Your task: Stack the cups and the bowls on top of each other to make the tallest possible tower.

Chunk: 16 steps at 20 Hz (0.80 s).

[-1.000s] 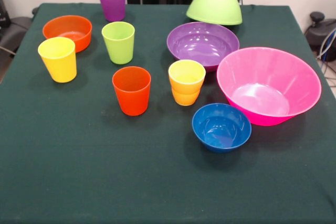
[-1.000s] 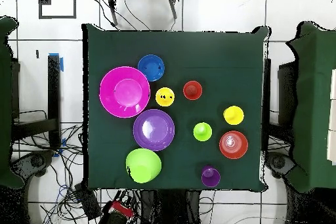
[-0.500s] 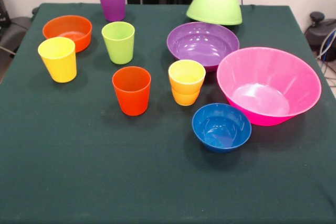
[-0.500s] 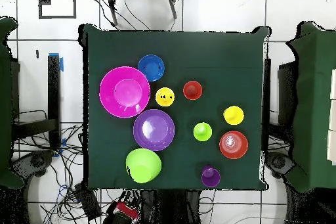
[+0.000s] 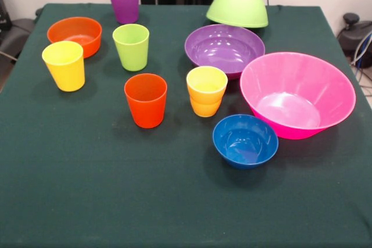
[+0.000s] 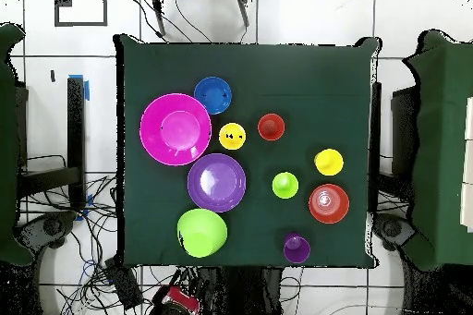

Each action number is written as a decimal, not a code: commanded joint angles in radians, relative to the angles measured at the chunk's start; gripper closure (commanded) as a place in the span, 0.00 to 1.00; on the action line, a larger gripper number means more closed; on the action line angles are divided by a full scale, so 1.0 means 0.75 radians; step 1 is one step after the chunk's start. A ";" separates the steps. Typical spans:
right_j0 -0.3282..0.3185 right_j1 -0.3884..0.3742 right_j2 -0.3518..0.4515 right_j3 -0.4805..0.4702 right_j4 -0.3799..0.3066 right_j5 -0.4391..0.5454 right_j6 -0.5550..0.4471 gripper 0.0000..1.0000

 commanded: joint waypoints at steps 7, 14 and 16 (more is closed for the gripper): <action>0.002 -0.070 -0.039 -0.046 -0.018 0.130 -0.077 0.00; -0.044 -0.011 -0.055 -0.102 -0.046 0.080 -0.067 0.00; -0.060 0.036 -0.045 -0.138 -0.043 0.060 -0.062 0.00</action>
